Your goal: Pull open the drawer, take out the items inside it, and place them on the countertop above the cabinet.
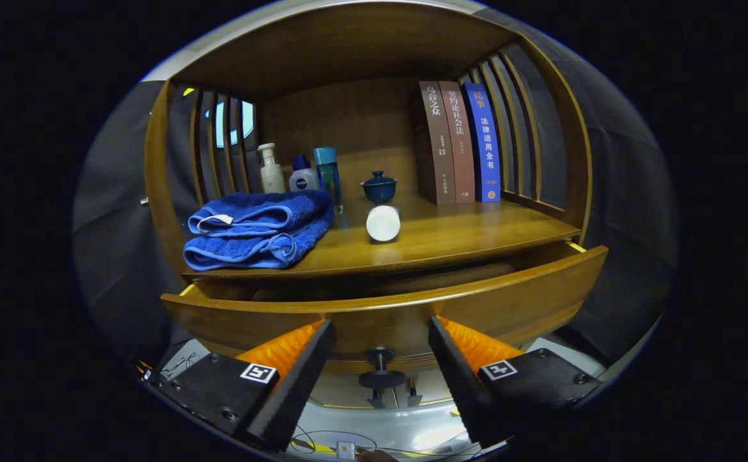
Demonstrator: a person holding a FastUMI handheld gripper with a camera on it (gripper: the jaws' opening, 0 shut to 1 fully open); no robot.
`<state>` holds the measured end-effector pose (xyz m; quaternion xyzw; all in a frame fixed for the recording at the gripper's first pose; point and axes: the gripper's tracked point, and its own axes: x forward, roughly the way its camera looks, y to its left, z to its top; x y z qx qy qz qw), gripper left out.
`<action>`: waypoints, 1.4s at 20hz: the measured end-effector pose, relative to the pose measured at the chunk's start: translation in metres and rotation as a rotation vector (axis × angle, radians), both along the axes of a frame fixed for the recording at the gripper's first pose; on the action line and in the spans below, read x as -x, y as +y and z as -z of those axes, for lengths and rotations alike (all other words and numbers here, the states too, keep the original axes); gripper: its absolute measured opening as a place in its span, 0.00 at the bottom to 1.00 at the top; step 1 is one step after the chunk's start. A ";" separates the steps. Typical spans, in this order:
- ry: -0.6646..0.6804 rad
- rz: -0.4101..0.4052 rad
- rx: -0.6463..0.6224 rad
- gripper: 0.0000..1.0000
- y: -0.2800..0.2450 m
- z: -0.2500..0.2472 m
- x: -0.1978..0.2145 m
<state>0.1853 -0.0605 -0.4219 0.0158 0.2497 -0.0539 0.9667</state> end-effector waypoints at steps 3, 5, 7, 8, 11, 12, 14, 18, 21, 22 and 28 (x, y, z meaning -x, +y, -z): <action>-0.004 0.002 0.005 1.00 -0.001 0.004 -0.012; -0.002 0.005 0.000 1.00 -0.001 0.008 -0.020; 0.002 0.008 -0.002 1.00 -0.002 0.011 -0.026; 0.005 0.009 -0.003 1.00 -0.003 0.012 -0.029; 0.004 0.009 0.008 1.00 -0.001 0.012 -0.024; 0.007 0.008 0.010 1.00 -0.002 0.013 -0.023; 0.009 0.007 0.003 1.00 -0.002 0.013 -0.023; 0.000 0.022 0.004 1.00 -0.006 0.007 -0.022; -0.021 0.025 0.013 1.00 -0.008 -0.006 -0.017; -0.026 0.023 0.017 1.00 -0.009 -0.011 -0.014; -0.118 -0.012 0.044 1.00 0.004 -0.075 -0.001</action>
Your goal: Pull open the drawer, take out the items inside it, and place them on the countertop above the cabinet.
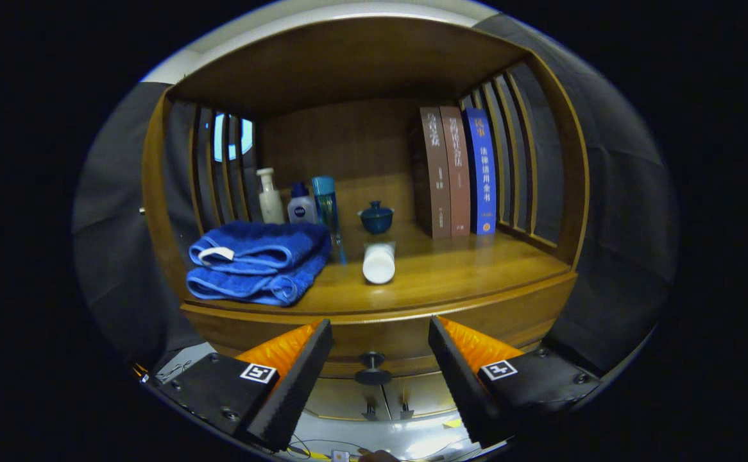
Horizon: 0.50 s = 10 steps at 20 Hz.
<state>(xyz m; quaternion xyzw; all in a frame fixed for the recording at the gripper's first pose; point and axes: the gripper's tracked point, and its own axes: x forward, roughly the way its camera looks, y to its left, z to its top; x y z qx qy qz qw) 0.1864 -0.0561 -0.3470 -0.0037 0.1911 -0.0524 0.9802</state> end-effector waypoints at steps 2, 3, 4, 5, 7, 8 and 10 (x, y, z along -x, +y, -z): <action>-0.046 -0.025 0.020 1.00 0.009 -0.031 0.006; -0.073 -0.038 0.029 1.00 0.013 -0.047 0.009; -0.100 -0.049 0.041 0.99 0.018 -0.065 0.012; -0.124 -0.059 0.054 0.99 0.023 -0.081 0.017; -0.170 -0.078 0.072 0.99 0.033 -0.114 0.029; -0.189 -0.087 0.073 0.99 0.037 -0.129 0.034; -0.212 -0.099 0.067 0.99 0.046 -0.154 0.049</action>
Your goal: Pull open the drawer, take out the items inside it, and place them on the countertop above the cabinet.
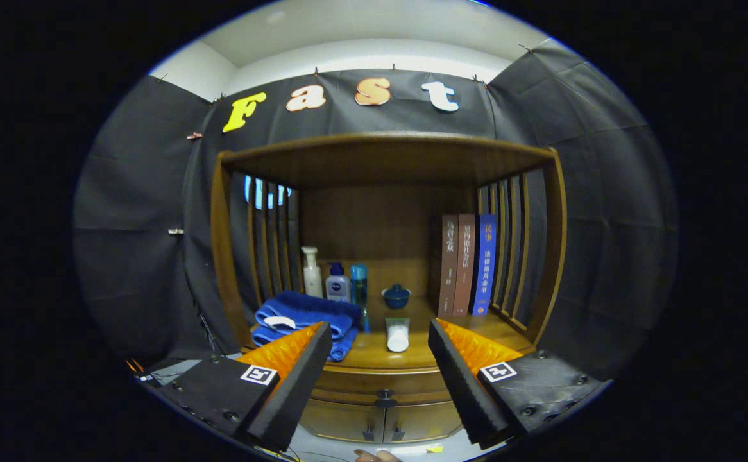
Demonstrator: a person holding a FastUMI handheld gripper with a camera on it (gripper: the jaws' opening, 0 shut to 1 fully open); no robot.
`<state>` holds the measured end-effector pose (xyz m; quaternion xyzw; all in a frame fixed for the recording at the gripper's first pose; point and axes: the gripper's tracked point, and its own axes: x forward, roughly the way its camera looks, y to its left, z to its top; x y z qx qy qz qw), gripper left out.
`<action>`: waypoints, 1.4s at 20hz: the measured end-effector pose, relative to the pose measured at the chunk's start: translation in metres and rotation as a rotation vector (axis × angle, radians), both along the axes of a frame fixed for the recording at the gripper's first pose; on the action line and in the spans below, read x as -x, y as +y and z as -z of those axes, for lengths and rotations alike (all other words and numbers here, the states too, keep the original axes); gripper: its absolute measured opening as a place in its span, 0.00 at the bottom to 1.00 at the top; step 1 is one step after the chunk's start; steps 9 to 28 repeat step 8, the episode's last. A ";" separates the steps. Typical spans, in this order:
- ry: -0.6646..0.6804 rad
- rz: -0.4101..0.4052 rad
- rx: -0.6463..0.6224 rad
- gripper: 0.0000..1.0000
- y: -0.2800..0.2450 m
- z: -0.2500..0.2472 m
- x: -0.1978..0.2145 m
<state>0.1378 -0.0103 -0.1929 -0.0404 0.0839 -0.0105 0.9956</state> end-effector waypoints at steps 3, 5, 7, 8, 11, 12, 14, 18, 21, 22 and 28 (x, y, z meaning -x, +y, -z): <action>-0.026 -0.020 -0.009 0.99 0.011 -0.028 0.020; -0.034 -0.023 -0.004 0.99 0.014 -0.041 0.034; -0.033 -0.035 -0.008 0.99 0.020 -0.051 0.045; -0.031 -0.041 -0.011 0.99 0.022 -0.056 0.049; -0.031 -0.041 -0.011 0.99 0.022 -0.056 0.049; -0.031 -0.041 -0.011 0.99 0.022 -0.056 0.049; -0.031 -0.041 -0.011 0.99 0.022 -0.056 0.049; -0.031 -0.041 -0.011 0.99 0.022 -0.056 0.049; -0.031 -0.041 -0.011 0.99 0.022 -0.056 0.049; -0.031 -0.041 -0.011 0.99 0.022 -0.056 0.049; -0.031 -0.041 -0.011 0.99 0.022 -0.056 0.049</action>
